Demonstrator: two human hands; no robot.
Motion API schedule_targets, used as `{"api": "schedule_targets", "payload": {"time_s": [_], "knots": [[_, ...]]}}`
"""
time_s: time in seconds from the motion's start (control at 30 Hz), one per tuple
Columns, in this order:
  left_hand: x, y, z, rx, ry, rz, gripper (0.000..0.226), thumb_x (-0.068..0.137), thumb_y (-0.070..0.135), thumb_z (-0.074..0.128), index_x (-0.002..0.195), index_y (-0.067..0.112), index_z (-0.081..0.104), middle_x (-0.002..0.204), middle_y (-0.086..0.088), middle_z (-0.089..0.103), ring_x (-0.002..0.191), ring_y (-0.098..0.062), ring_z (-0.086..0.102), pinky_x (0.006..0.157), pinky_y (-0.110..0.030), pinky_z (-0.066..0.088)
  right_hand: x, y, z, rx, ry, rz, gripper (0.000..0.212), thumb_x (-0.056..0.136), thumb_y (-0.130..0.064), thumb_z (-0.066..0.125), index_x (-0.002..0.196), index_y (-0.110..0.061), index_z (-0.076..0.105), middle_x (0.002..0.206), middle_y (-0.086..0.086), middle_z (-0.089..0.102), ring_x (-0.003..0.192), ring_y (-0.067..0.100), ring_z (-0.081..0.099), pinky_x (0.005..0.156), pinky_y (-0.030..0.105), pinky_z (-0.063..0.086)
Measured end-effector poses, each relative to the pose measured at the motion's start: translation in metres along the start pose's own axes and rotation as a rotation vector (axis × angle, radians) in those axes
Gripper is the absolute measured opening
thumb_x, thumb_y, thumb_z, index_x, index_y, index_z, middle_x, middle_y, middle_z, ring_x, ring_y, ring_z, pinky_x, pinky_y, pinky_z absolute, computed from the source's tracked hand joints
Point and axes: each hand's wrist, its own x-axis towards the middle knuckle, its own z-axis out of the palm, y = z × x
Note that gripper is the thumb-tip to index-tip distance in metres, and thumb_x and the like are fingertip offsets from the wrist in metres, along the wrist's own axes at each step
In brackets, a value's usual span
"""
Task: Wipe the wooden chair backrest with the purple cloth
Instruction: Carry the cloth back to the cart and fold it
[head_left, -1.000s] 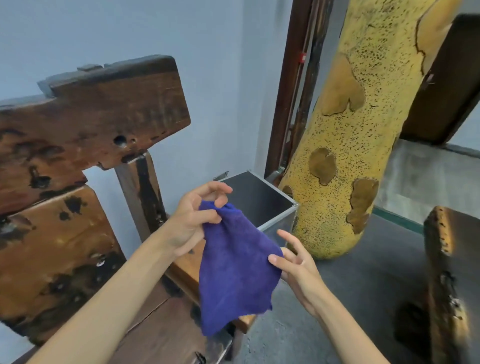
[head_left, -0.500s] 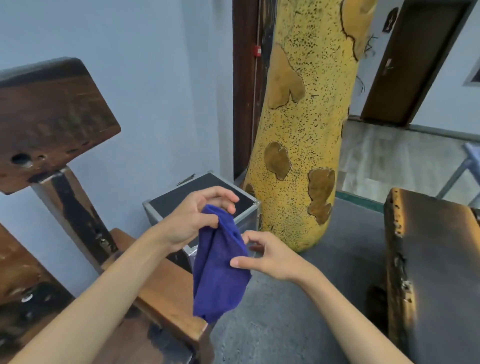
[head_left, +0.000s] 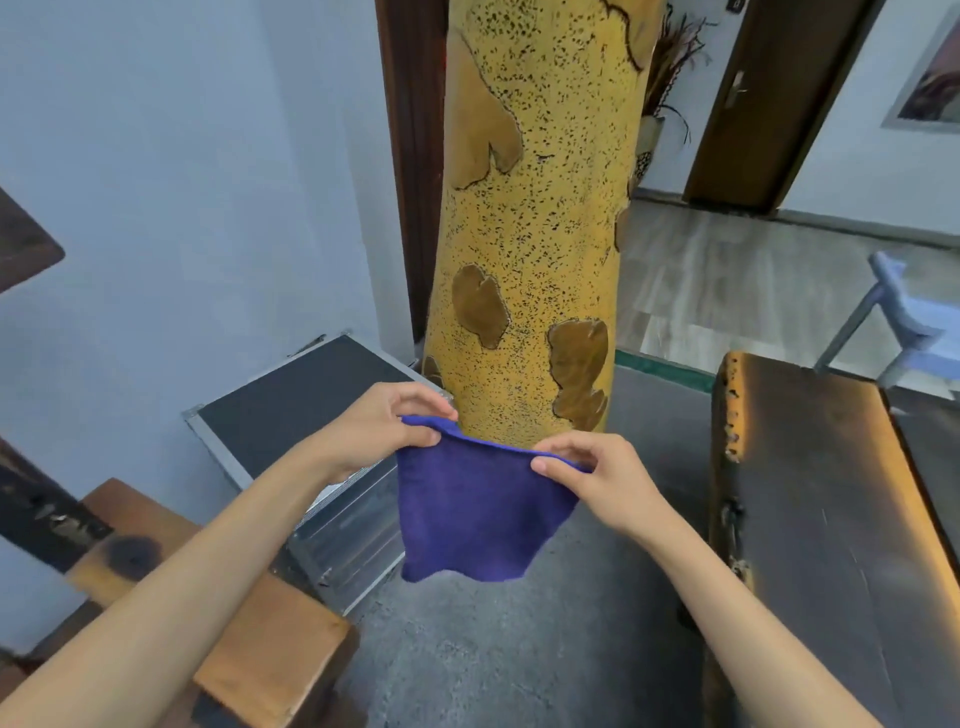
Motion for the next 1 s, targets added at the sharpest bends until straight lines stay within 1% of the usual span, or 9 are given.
{"api": "schedule_targets", "payload": {"time_s": [0.2, 0.33, 0.4, 0.5, 0.6, 0.67, 0.73, 0.87, 1.0], "knots": [[0.108, -0.012, 0.040, 0.410, -0.217, 0.017, 0.005, 0.089, 0.022, 0.076, 0.091, 0.021, 0.081, 0.095, 0.008, 0.079, 0.092, -0.008, 0.073, 0.081, -0.024, 0.055, 0.025, 0.065, -0.053, -0.227, 0.115, 0.106, 0.005, 0.092, -0.037, 0.074, 0.090, -0.039, 0.078, 0.082, -0.021, 0.075, 0.081, 0.003, 0.069, 0.072, 0.014, 0.048], [0.176, -0.028, 0.060, 0.667, -0.345, 0.109, 0.044, 0.092, 0.050, 0.067, 0.076, 0.009, 0.074, 0.078, -0.010, 0.071, 0.075, -0.023, 0.066, 0.070, -0.039, 0.051, 0.053, 0.099, -0.092, -0.348, 0.175, 0.166, 0.014, 0.094, -0.048, 0.068, 0.087, -0.038, 0.075, 0.073, -0.013, 0.071, 0.074, 0.007, 0.065, 0.070, 0.026, 0.051], [0.220, -0.035, 0.068, 0.672, -0.379, 0.167, 0.057, 0.094, 0.055, 0.061, 0.068, 0.004, 0.062, 0.069, -0.016, 0.060, 0.063, -0.023, 0.055, 0.062, -0.036, 0.042, 0.076, 0.115, -0.119, -0.382, 0.208, 0.210, 0.020, 0.093, -0.051, 0.066, 0.082, -0.036, 0.073, 0.070, -0.010, 0.071, 0.072, 0.007, 0.065, 0.070, 0.030, 0.052], [0.282, -0.035, 0.081, 0.528, -0.447, 0.152, 0.065, 0.093, 0.064, 0.055, 0.062, 0.008, 0.048, 0.058, -0.004, 0.043, 0.055, -0.015, 0.042, 0.060, -0.033, 0.033, 0.110, 0.128, -0.165, -0.356, 0.242, 0.264, 0.024, 0.093, -0.050, 0.067, 0.074, -0.036, 0.071, 0.070, -0.011, 0.072, 0.070, 0.005, 0.065, 0.069, 0.027, 0.049], [0.339, -0.030, 0.094, 0.340, -0.504, 0.122, 0.074, 0.084, 0.074, 0.057, 0.067, 0.002, 0.056, 0.061, -0.005, 0.053, 0.058, -0.015, 0.047, 0.061, -0.033, 0.035, 0.144, 0.134, -0.208, -0.323, 0.296, 0.292, 0.023, 0.095, -0.044, 0.068, 0.073, -0.037, 0.070, 0.069, -0.009, 0.071, 0.065, 0.004, 0.062, 0.064, 0.023, 0.045], [0.373, -0.023, 0.100, 0.258, -0.556, 0.123, 0.073, 0.082, 0.068, 0.065, 0.077, -0.005, 0.059, 0.070, -0.016, 0.063, 0.066, -0.017, 0.055, 0.063, -0.034, 0.038, 0.163, 0.139, -0.237, -0.297, 0.377, 0.297, 0.022, 0.096, -0.038, 0.069, 0.076, -0.029, 0.072, 0.072, -0.005, 0.073, 0.067, 0.011, 0.065, 0.068, 0.033, 0.049], [0.406, -0.016, 0.105, 0.254, -0.565, 0.143, 0.052, 0.087, 0.054, 0.071, 0.075, 0.005, 0.059, 0.074, -0.018, 0.070, 0.067, -0.019, 0.061, 0.063, -0.032, 0.042, 0.179, 0.146, -0.266, -0.274, 0.452, 0.305, 0.022, 0.097, -0.032, 0.069, 0.079, -0.020, 0.073, 0.076, 0.005, 0.074, 0.070, 0.022, 0.067, 0.071, 0.040, 0.051], [0.467, 0.000, 0.114, 0.182, -0.555, 0.133, 0.022, 0.093, 0.031, 0.072, 0.081, 0.013, 0.072, 0.086, -0.010, 0.080, 0.073, -0.019, 0.069, 0.063, -0.027, 0.049, 0.201, 0.164, -0.322, -0.256, 0.595, 0.328, 0.028, 0.098, -0.035, 0.067, 0.075, -0.019, 0.071, 0.071, -0.009, 0.070, 0.067, 0.003, 0.059, 0.069, 0.031, 0.045], [0.523, 0.027, 0.131, 0.049, -0.482, 0.161, 0.016, 0.087, 0.029, 0.078, 0.081, 0.014, 0.077, 0.084, -0.016, 0.078, 0.072, -0.015, 0.068, 0.068, -0.022, 0.051, 0.215, 0.190, -0.366, -0.030, 0.816, 0.405, 0.044, 0.091, -0.050, 0.070, 0.077, -0.008, 0.068, 0.069, -0.001, 0.063, 0.066, 0.011, 0.053, 0.067, 0.033, 0.041]]}}
